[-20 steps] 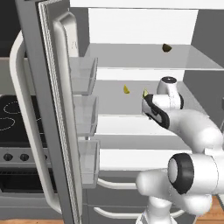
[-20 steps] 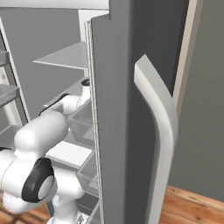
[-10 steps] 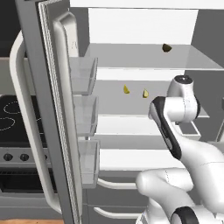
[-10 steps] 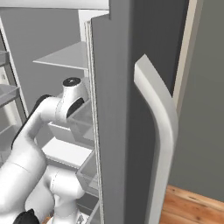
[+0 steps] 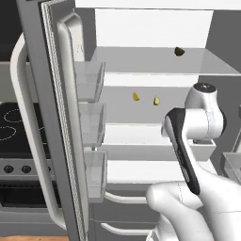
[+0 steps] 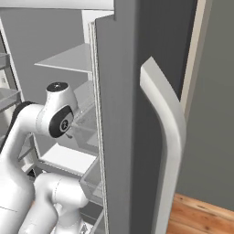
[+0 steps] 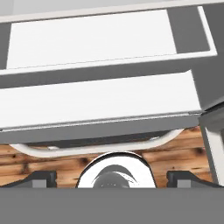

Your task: Place the lemon wedge in the correct fridge rack based on whether it is a fruit or vegetable. Finally, close the fridge door.

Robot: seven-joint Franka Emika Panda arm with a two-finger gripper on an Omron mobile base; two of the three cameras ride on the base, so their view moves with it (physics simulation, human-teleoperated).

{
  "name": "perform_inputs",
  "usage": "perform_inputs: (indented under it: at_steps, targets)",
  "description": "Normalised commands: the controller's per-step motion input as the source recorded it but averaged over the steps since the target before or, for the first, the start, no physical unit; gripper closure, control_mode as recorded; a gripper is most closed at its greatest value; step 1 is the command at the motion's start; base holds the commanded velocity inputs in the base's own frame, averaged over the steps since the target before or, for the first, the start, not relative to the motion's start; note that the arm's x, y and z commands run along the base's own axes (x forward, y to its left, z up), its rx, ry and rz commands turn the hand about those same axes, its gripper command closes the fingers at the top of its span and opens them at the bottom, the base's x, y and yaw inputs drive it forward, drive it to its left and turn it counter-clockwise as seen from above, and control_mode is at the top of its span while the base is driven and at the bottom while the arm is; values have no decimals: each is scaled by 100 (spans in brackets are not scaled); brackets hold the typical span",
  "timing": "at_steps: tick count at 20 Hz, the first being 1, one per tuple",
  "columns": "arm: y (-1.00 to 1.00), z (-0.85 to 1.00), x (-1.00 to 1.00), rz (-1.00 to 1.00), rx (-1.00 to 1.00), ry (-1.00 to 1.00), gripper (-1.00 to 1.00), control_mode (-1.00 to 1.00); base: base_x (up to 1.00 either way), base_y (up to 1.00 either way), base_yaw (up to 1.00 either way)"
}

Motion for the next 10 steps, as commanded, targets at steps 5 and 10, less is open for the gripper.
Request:
perform_inputs:
  at_steps: [5,10]
  targets:
    - [21,0,-24,0,0,3,-100,-100,0,0,0]
    - [0,0,-1,0,0,0,-100,-100,0,0,0]
